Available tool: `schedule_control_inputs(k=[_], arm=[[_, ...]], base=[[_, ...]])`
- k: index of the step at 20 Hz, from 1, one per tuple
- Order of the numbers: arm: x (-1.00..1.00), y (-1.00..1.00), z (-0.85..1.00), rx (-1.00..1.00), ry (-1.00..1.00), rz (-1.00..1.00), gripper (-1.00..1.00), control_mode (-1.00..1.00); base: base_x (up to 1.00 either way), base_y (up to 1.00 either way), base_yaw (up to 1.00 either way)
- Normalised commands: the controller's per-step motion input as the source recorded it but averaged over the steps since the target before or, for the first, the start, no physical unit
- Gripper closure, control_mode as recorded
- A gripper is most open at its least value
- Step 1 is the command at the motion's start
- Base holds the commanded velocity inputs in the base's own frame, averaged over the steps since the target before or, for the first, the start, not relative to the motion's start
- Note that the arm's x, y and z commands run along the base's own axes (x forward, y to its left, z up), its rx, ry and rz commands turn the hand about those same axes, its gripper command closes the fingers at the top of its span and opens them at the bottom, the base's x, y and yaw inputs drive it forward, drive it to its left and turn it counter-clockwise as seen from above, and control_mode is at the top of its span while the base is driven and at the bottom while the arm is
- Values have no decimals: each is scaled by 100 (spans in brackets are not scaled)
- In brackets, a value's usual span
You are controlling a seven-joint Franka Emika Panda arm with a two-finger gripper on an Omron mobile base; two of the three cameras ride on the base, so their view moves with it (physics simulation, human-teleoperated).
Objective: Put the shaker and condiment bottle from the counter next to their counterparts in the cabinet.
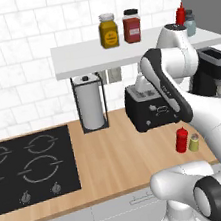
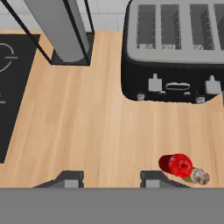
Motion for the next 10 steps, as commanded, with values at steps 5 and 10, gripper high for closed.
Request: schedule_control_inputs(k=[5,10], arm=[[-3,0,0,0,-1,0,-100,-100],[-3,0,0,0,0,-5,-100,-100]], base=[[0,0,0],[0,0,0]])
